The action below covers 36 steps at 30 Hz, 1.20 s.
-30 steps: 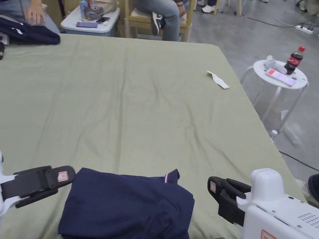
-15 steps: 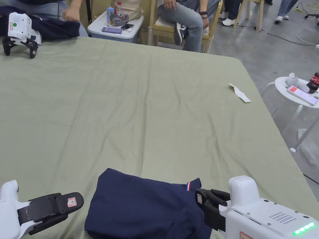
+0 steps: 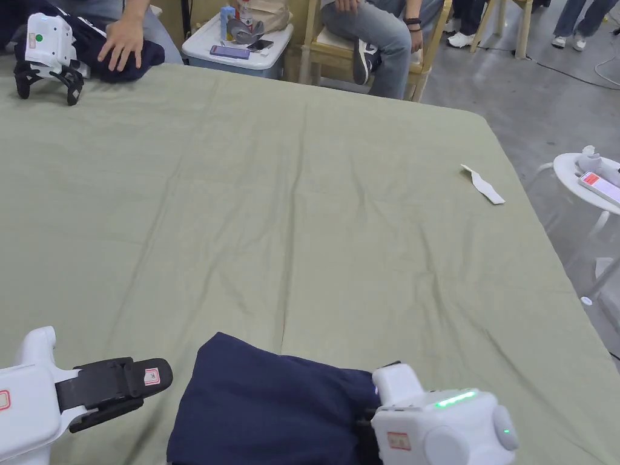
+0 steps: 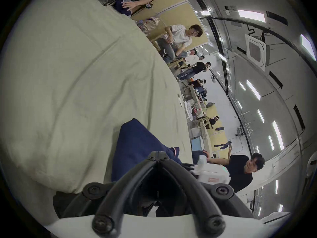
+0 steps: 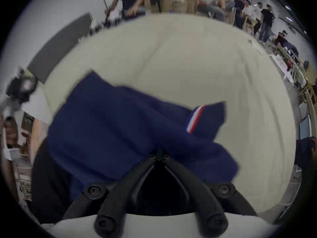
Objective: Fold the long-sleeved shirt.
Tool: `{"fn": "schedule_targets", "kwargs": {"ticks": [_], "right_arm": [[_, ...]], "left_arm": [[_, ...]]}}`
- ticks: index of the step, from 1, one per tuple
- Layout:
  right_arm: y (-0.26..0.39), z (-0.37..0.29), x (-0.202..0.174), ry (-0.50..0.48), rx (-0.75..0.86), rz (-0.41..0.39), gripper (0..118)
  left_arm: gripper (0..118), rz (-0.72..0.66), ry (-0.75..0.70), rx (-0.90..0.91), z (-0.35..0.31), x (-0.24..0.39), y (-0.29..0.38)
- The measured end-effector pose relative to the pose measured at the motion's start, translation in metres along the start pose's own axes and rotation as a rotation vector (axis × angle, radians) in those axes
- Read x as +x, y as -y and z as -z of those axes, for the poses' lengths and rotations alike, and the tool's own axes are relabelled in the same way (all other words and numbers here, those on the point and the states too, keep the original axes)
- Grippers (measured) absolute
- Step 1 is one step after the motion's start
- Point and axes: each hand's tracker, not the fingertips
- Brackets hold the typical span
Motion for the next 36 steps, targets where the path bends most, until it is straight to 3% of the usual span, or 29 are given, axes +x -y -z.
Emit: {"fn": "schedule_targets", "kwargs": {"ticks": [2, 6, 10, 11, 13, 14, 15, 16, 22, 24, 26, 27, 28, 29, 30, 31, 33, 34, 36], "right_arm": [[-0.002, -0.002, -0.007, 0.029, 0.090, 0.007, 0], [-0.011, -0.002, -0.004, 0.017, 0.022, -0.009, 0], [-0.010, 0.000, 0.004, -0.017, 0.019, 0.033, 0], [-0.009, 0.000, 0.006, -0.025, 0.022, 0.041, 0], [-0.005, -0.003, 0.010, -0.044, 0.035, 0.076, 0], [-0.004, -0.002, 0.011, -0.049, 0.038, 0.086, 0], [-0.004, -0.002, 0.011, -0.051, 0.040, 0.090, 0], [-0.004, -0.002, 0.011, -0.052, 0.041, 0.092, 0], [-0.003, -0.006, 0.010, -0.054, 0.046, 0.098, 0], [-0.001, -0.005, 0.012, -0.062, 0.049, 0.107, 0], [-0.001, -0.004, 0.015, -0.071, 0.052, 0.117, 0], [0.000, -0.004, 0.017, -0.077, 0.053, 0.122, 0], [0.000, -0.004, 0.019, -0.085, 0.055, 0.132, 0], [0.001, -0.002, 0.022, -0.091, 0.056, 0.142, 0], [0.001, -0.002, 0.023, -0.097, 0.057, 0.149, 0], [0.002, -0.002, 0.025, -0.107, 0.062, 0.158, 0], [0.001, -0.002, 0.026, -0.115, 0.069, 0.179, 0], [0.001, -0.001, 0.027, -0.118, 0.066, 0.183, 0], [0.002, -0.002, 0.027, -0.123, 0.070, 0.186, 0]], "left_arm": [[0, -0.005, -0.001, -0.012, 0.003, -0.005, 0.000], [0, 0.003, -0.061, -0.057, 0.012, -0.015, -0.008], [0, 0.034, -0.114, -0.078, 0.026, -0.043, -0.033], [10, 0.010, -0.116, -0.095, 0.030, -0.051, -0.039], [74, -0.050, -0.055, -0.206, 0.045, -0.073, -0.053], [96, -0.061, 0.002, -0.258, 0.054, -0.080, -0.056], [108, -0.082, 0.029, -0.300, 0.063, -0.085, -0.056], [108, -0.106, 0.055, -0.330, 0.072, -0.080, -0.053], [108, -0.148, 0.251, -0.391, 0.132, -0.084, -0.045], [108, -0.150, 0.228, -0.417, 0.146, -0.070, -0.034], [107, -0.233, 0.296, -0.423, 0.163, -0.059, -0.024], [99, -0.184, 0.257, -0.481, 0.166, -0.052, -0.021], [74, -0.121, 0.223, -0.496, 0.170, -0.049, -0.025], [24, -0.084, 0.173, -0.495, 0.171, -0.044, -0.023], [17, -0.046, 0.076, -0.500, 0.173, -0.041, -0.019], [17, -0.006, -0.134, -0.541, 0.181, -0.045, -0.011], [17, -0.186, 0.033, -0.439, 0.176, -0.053, -0.007], [17, -0.038, -0.037, -0.467, 0.174, -0.046, -0.008], [17, 0.072, -0.105, -0.472, 0.174, -0.024, -0.005]]}}
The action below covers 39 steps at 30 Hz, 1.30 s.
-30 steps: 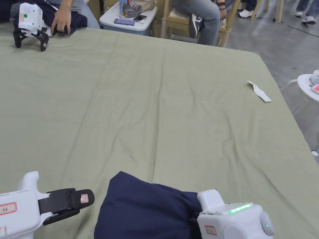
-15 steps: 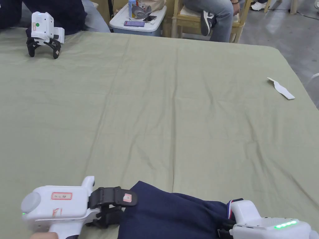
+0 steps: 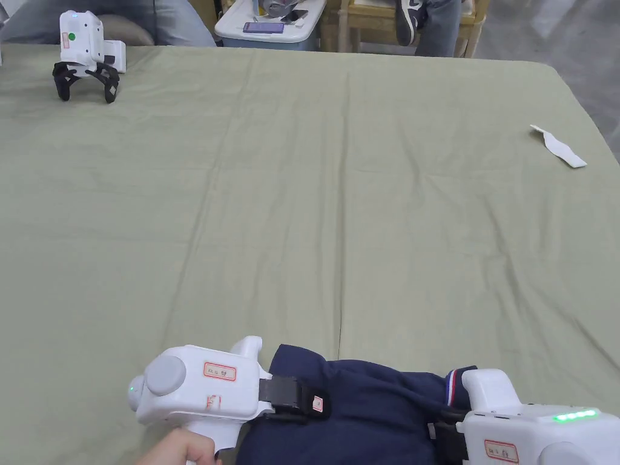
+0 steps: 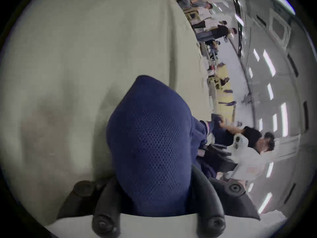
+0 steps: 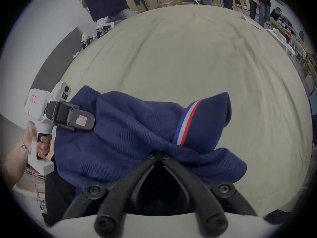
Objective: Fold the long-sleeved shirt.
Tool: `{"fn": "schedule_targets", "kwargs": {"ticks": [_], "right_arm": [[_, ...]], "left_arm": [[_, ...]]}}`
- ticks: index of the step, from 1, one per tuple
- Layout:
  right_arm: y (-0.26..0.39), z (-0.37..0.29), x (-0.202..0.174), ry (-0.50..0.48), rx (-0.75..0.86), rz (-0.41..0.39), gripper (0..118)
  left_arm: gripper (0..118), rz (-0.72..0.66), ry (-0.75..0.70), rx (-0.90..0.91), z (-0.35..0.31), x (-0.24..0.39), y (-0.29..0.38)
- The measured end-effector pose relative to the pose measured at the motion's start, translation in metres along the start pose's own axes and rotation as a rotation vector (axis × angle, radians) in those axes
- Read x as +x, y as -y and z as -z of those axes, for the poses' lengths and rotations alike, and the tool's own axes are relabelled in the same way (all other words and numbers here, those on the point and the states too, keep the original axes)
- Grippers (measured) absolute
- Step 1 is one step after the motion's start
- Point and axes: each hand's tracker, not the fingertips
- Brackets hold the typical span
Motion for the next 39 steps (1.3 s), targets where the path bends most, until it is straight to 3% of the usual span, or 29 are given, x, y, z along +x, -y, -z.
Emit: {"fn": "schedule_targets", "kwargs": {"ticks": [4, 8, 12, 17, 22, 26, 31, 32, 35, 37, 39], "right_arm": [[0.001, -0.014, -0.009, 0.001, 0.043, -0.020, 0], [-0.009, -0.045, -0.037, -0.162, 0.161, -0.017, 0], [-0.027, -0.069, -0.078, -0.203, 0.213, -0.137, 0], [-0.037, -0.092, -0.111, -0.303, 0.279, -0.142, 0], [-0.034, -0.091, -0.122, -0.321, 0.264, -0.104, 0], [-0.035, -0.077, -0.126, -0.317, 0.228, -0.066, 0], [-0.041, -0.060, -0.129, -0.448, 0.198, 0.057, 0], [-0.041, -0.058, -0.131, -0.440, 0.198, 0.046, 0], [-0.044, -0.054, -0.139, -0.387, 0.183, 0.008, 0], [-0.044, -0.052, -0.140, -0.358, 0.169, -0.001, 0], [-0.043, -0.053, -0.141, -0.302, 0.178, -0.021, 0]], "left_arm": [[16, 0.095, -0.103, -0.065, -0.012, 0.029, -0.007], [16, 0.165, -0.148, -0.045, -0.044, 0.036, -0.011], [16, 0.168, -0.271, 0.008, -0.105, 0.021, -0.024], [16, 0.144, -0.471, 0.037, -0.209, -0.018, -0.046], [16, 0.050, -0.665, 0.029, -0.312, -0.073, -0.061], [16, -0.051, -0.710, 0.008, -0.381, -0.120, -0.072], [17, -0.109, -0.854, 0.012, -0.421, -0.157, -0.079], [20, -0.111, -0.915, 0.020, -0.434, -0.180, -0.088], [68, -0.137, -1.216, 0.041, -0.451, -0.196, -0.092], [73, -0.078, -1.395, 0.080, -0.455, -0.186, -0.085], [72, -0.119, -1.404, 0.160, -0.468, -0.178, -0.080]]}}
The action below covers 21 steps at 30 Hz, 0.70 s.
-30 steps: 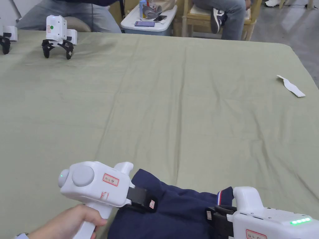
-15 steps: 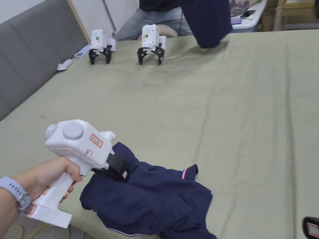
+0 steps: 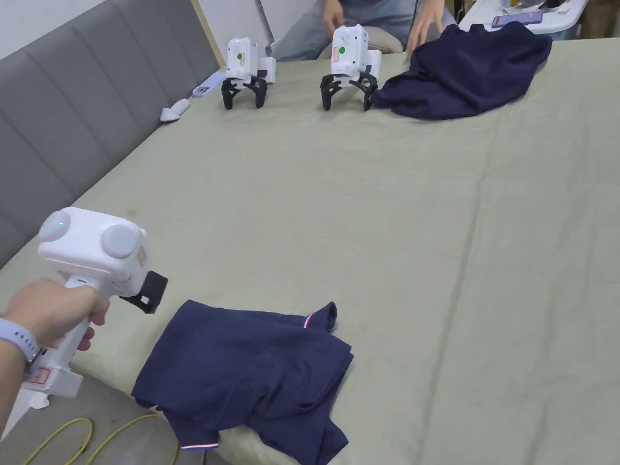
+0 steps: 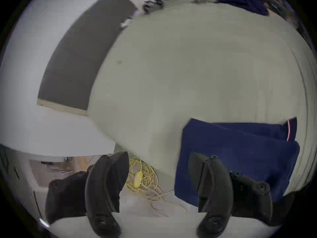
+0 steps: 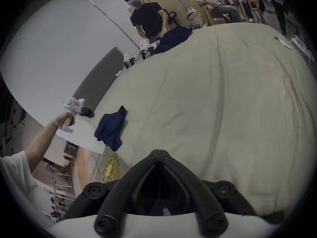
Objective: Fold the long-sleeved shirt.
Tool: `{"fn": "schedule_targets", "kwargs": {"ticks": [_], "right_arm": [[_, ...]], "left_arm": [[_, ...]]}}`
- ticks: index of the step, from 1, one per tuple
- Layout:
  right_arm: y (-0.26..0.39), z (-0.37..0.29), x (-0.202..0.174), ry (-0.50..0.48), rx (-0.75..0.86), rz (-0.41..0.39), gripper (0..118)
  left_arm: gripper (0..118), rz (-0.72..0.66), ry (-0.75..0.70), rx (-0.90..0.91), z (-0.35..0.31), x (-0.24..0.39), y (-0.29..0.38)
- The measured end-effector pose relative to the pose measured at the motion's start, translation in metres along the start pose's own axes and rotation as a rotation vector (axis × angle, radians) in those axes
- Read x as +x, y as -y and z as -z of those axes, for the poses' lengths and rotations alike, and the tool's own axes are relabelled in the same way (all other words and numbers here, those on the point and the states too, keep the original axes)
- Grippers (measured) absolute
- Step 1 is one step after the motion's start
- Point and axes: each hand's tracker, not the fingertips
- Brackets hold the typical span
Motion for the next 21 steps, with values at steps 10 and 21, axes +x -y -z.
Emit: {"fn": "schedule_targets", "kwargs": {"ticks": [10, 21], "right_arm": [[0.004, -0.058, -0.001, 0.089, 0.162, -0.070, 0], [0.053, -0.142, 0.054, 0.266, 0.261, -0.002, 0]], "left_arm": [[10, -0.171, 0.536, 0.373, -0.120, 0.065, 0.099], [0, 0.035, 0.842, 0.454, -0.234, 0.291, 0.224]]}}
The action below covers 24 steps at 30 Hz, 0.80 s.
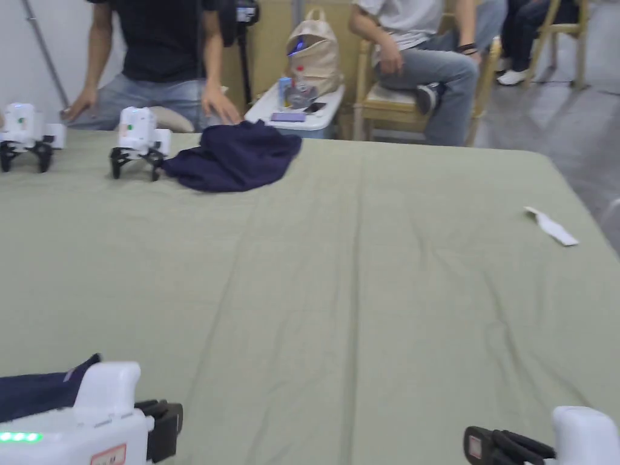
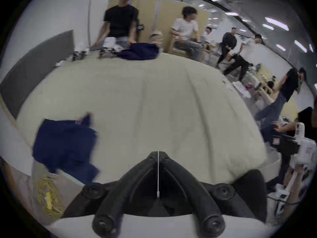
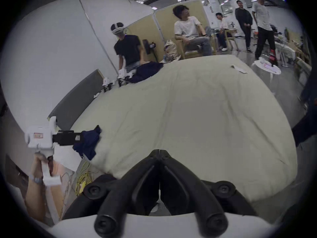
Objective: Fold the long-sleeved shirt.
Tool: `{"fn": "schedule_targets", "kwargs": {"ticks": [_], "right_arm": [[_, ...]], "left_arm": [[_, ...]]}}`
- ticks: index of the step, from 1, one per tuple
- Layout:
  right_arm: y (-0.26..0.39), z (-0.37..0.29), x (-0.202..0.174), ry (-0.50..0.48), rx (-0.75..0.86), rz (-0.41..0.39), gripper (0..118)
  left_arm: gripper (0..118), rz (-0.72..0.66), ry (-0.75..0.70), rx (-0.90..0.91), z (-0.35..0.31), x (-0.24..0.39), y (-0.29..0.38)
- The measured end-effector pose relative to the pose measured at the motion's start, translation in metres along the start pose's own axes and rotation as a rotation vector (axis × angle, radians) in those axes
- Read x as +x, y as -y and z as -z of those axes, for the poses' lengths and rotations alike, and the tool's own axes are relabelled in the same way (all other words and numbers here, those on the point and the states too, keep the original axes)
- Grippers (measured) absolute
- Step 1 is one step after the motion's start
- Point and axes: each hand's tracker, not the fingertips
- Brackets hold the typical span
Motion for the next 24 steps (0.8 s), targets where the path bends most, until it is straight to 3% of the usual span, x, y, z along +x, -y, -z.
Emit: {"fn": "schedule_targets", "kwargs": {"ticks": [6, 15, 17, 19, 21, 24], "right_arm": [[0.017, -0.028, 0.022, 0.086, 0.008, 0.025, 0], [0.018, -0.017, 0.018, 0.206, -0.024, 0.006, 0], [0.004, -0.005, 0.009, 0.226, -0.014, -0.021, 0], [-0.013, 0.006, 0.000, 0.221, 0.056, -0.102, 0], [-0.036, 0.019, -0.010, 0.311, 0.152, -0.146, 0], [-0.067, 0.016, -0.030, 0.341, 0.342, -0.196, 0]], "left_arm": [[0, -0.090, 0.157, -0.117, 0.034, 0.074, 0.031], [0, 0.051, 0.077, -0.150, 0.049, 0.124, 0.040], [0, 0.095, 0.035, -0.106, 0.046, 0.131, 0.028], [0, 0.115, 0.018, -0.047, 0.045, 0.140, 0.011], [0, 0.172, -0.033, 0.044, 0.042, 0.152, -0.005], [0, 0.275, -0.149, 0.203, 0.016, 0.172, -0.037]]}}
